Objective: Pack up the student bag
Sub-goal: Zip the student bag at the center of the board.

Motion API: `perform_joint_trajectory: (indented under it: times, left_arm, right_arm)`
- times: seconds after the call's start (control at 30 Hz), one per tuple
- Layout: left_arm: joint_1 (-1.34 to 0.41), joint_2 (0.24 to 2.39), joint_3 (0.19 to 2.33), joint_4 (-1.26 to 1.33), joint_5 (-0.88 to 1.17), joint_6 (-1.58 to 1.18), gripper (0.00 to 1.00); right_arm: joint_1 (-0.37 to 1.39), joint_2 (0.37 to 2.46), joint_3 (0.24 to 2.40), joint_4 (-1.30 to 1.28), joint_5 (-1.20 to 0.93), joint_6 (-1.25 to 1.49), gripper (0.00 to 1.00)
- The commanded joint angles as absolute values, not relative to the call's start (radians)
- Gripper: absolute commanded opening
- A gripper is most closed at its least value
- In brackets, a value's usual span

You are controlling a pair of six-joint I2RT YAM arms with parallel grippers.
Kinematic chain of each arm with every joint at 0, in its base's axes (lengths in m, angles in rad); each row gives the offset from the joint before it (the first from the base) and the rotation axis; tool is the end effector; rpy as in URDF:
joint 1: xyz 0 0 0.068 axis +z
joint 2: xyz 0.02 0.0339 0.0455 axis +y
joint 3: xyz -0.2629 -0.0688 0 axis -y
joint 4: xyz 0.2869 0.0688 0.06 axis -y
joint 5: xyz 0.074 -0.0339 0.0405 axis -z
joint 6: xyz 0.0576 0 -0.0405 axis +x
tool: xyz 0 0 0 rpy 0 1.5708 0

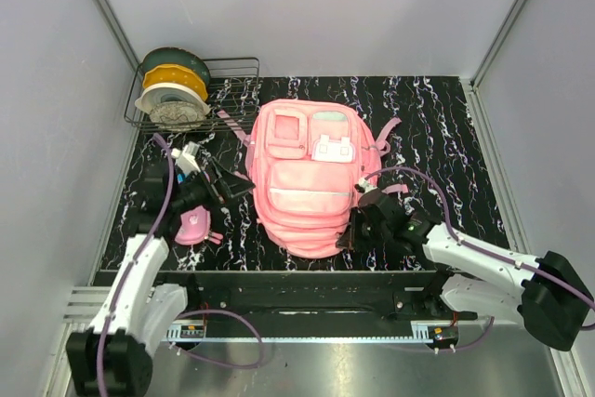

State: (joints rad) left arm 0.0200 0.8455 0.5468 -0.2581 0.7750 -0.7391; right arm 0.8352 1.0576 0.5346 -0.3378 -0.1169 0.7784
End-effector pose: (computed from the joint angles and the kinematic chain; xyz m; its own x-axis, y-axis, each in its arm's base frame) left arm 0.2360 -0.0356 0.2223 -0.7809 -0.4970 -0.3783 0.0725 0.5296 -0.8452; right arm 0.1661 0.1935 0.1517 -0.9152 0.0280 -0.4020 -0.2033 0.8292 0.5207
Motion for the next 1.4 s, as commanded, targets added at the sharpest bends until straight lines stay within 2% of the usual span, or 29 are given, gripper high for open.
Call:
perform_joint_trajectory:
  times: [0.0, 0.17, 0.23, 0.33, 0.4, 0.53, 0.73, 0.8, 0.83, 0.9, 0.93, 0.97, 1.07, 1.1, 1.17, 1.3, 1.37]
  left_arm:
    - [-0.153, 0.687, 0.514, -0.193, 0.54, -0.908, 0.99]
    - [-0.49, 0.58, 0.385, -0.131, 0.237, -1.158, 0.99]
    - [-0.643, 0.577, 0.358, -0.101, 0.142, -1.253, 0.99]
    - [-0.855, 0.609, 0.347, -0.081, -0.137, -1.397, 0.99]
    - [-0.989, 0.646, 0.348, -0.087, -0.242, -1.513, 0.99]
    - [-1.08, 0.731, 0.379, -0.115, -0.408, -1.627, 0.99]
    - [-1.083, 0.958, 0.429, 0.091, -0.399, -1.669, 0.97]
    - [-1.083, 1.009, 0.42, 0.164, -0.387, -1.672, 0.88]
    - [-1.083, 1.053, 0.41, 0.263, -0.377, -1.666, 0.59]
    - [-1.083, 1.086, 0.364, 0.34, -0.367, -1.677, 0.27]
    - [-1.081, 1.089, 0.35, 0.397, -0.358, -1.675, 0.17]
    - [-1.081, 1.086, 0.315, 0.42, -0.354, -1.664, 0.0]
    - [-1.075, 1.007, 0.235, 0.419, -0.37, -1.663, 0.0]
    - [-1.074, 0.918, 0.213, 0.401, -0.4, -1.661, 0.0]
    - [-1.066, 0.794, 0.171, 0.246, -0.44, -1.658, 0.0]
    - [-1.025, 0.362, 0.169, -0.113, -0.546, -1.583, 0.0]
    - [-0.994, 0.237, 0.189, -0.302, -0.564, -1.559, 0.0]
  right_arm:
    - [0.839, 1.061, 0.558, -0.358, -0.086, 0.791, 0.0]
    - [0.859, 1.08, 0.569, -0.31, -0.074, 0.821, 0.0]
    - [0.868, 1.089, 0.575, -0.302, -0.075, 0.816, 0.0]
    - [0.88, 1.114, 0.603, -0.317, -0.058, 0.799, 0.0]
    - [0.885, 1.114, 0.606, -0.327, -0.052, 0.798, 0.0]
    - [0.887, 1.091, 0.617, -0.345, -0.034, 0.802, 0.0]
    - [0.894, 1.054, 0.614, -0.35, -0.023, 0.804, 0.0]
    - [0.899, 1.048, 0.608, -0.344, -0.026, 0.799, 0.0]
    - [0.9, 1.04, 0.603, -0.341, -0.025, 0.801, 0.0]
    - [0.9, 1.034, 0.583, -0.336, -0.028, 0.805, 0.0]
    - [0.9, 1.031, 0.578, -0.34, -0.026, 0.807, 0.0]
    - [0.9, 1.032, 0.572, -0.348, -0.022, 0.811, 0.0]
    - [0.9, 1.023, 0.545, -0.363, -0.005, 0.818, 0.0]
    - [0.9, 1.016, 0.535, -0.379, 0.036, 0.818, 0.0]
    - [0.9, 1.009, 0.532, -0.393, 0.055, 0.816, 0.0]
    - [0.899, 1.022, 0.531, -0.39, 0.067, 0.818, 0.0]
    - [0.897, 1.031, 0.535, -0.379, 0.069, 0.818, 0.0]
